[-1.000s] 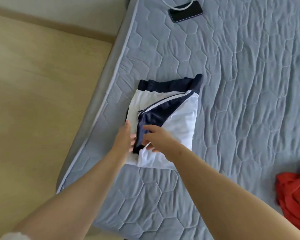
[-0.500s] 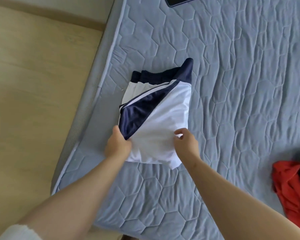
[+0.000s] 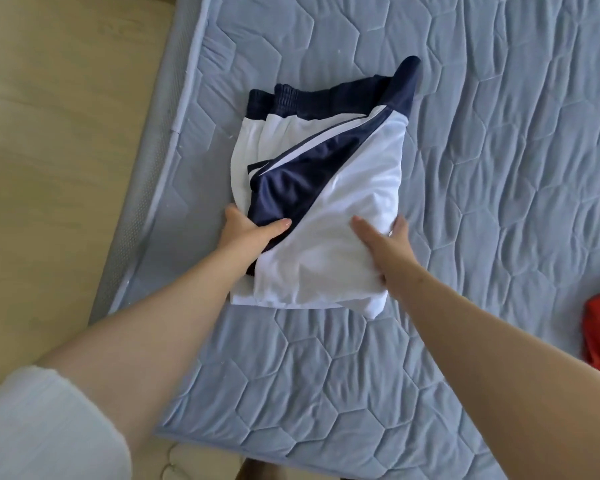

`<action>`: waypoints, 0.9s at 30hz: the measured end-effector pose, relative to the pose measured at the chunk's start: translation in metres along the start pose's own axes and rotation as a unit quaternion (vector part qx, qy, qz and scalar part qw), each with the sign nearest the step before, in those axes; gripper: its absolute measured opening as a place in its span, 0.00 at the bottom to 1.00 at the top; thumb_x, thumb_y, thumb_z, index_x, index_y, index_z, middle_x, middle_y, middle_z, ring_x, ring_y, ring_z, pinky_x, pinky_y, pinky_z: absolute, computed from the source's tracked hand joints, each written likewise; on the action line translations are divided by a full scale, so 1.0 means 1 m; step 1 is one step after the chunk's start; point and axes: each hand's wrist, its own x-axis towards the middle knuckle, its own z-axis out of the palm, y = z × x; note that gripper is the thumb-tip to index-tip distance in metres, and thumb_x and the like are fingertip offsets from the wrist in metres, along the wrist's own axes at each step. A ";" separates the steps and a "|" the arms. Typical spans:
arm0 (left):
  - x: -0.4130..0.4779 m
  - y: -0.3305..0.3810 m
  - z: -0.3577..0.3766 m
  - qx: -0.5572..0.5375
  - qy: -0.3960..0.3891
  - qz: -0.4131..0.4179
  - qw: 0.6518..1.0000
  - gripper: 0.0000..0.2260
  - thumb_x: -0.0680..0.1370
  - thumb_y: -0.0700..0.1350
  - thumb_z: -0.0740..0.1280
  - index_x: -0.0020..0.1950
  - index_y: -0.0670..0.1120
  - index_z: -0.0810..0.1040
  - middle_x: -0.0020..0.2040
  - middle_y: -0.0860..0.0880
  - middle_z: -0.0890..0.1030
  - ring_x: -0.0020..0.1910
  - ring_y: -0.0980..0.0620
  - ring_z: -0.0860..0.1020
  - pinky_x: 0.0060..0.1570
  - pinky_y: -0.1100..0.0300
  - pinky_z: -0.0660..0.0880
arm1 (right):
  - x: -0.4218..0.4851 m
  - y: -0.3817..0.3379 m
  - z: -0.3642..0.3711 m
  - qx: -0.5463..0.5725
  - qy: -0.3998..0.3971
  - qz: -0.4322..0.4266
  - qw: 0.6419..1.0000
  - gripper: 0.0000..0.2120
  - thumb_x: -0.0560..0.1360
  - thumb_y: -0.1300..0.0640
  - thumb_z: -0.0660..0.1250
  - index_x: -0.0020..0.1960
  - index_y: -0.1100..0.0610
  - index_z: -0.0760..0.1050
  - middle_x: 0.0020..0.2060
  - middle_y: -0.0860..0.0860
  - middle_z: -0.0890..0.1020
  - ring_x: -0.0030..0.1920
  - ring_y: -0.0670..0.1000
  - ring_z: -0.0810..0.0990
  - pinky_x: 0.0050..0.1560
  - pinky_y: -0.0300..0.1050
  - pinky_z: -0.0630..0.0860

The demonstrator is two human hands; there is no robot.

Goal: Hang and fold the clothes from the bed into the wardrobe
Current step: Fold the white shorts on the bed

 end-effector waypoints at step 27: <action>-0.272 0.014 -0.165 -0.221 -0.171 -0.066 0.958 0.07 0.75 0.40 0.68 0.52 0.46 0.79 0.47 0.45 0.85 0.44 0.47 0.83 0.44 0.56 0.78 | -0.236 -0.057 -0.051 -0.023 -0.264 0.085 0.961 0.21 0.70 0.57 0.68 0.63 0.55 0.73 0.37 0.56 0.85 0.32 0.56 0.83 0.29 0.48 0.78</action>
